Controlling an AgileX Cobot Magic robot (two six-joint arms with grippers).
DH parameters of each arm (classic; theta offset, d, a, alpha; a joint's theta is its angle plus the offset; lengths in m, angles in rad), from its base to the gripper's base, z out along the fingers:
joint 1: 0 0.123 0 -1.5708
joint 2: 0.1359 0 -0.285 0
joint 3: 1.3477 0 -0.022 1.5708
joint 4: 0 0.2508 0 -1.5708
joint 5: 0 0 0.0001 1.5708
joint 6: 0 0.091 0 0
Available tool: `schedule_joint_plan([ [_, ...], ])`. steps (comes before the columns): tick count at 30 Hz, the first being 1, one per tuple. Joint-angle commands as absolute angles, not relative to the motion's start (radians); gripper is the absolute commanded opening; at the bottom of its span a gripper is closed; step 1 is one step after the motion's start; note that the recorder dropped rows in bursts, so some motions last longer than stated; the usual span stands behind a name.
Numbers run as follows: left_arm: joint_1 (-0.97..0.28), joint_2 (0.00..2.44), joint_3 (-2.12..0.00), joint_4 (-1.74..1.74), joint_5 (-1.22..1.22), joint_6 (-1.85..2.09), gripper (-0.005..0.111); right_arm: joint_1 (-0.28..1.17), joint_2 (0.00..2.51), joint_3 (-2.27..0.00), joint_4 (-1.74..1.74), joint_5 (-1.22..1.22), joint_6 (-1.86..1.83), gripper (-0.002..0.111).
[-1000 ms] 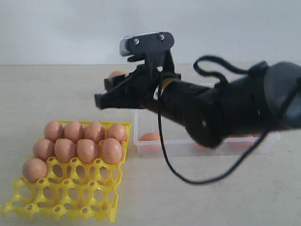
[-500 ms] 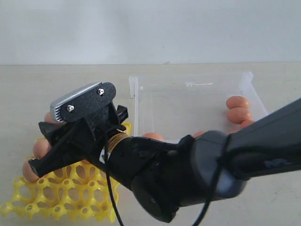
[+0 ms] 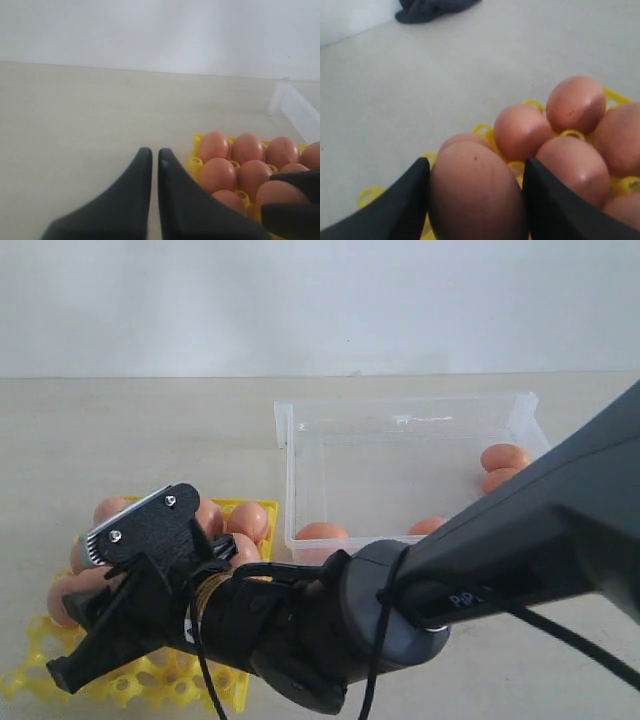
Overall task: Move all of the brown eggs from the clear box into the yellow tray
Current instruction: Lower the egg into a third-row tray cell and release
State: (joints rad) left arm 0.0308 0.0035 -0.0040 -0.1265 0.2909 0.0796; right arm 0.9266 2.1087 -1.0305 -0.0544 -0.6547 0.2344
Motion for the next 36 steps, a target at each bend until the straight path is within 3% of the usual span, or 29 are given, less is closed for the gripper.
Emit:
schedule_joint_plan([
  [1, 0.024, 0.0, 0.0, -0.121, 0.284, 0.079, 0.004, 0.928, 2.112, -1.084, -0.084, -0.639, 0.246, 0.0],
  [8, 0.024, 0.0, 0.0, -0.121, 0.284, 0.079, 0.004, 0.928, 2.163, -1.094, -0.084, -0.6, 0.246, 0.0],
  [10, 0.024, 0.0, 0.0, -0.121, 0.284, 0.079, 0.004, 0.928, 2.163, -1.099, -0.084, -0.602, 0.246, 0.01],
  [13, 0.024, 0.0, 0.0, -0.121, 0.284, 0.079, 0.004, 0.928, 2.163, -1.099, -0.084, -0.602, 0.246, 0.033],
  [16, 0.024, 0.0, 0.0, -0.121, 0.284, 0.079, 0.004, 0.928, 2.163, -1.099, -0.086, -0.602, 0.246, 0.044],
  [33, 0.024, 0.0, 0.0, -0.121, 0.284, 0.079, 0.004, 0.928, 2.137, -1.099, -0.087, -0.583, 0.18, 0.046],
  [36, 0.024, 0.0, 0.0, -0.121, 0.284, 0.079, 0.004, 0.928, 2.137, -1.099, -0.087, -0.57, 0.177, 0.053],
])
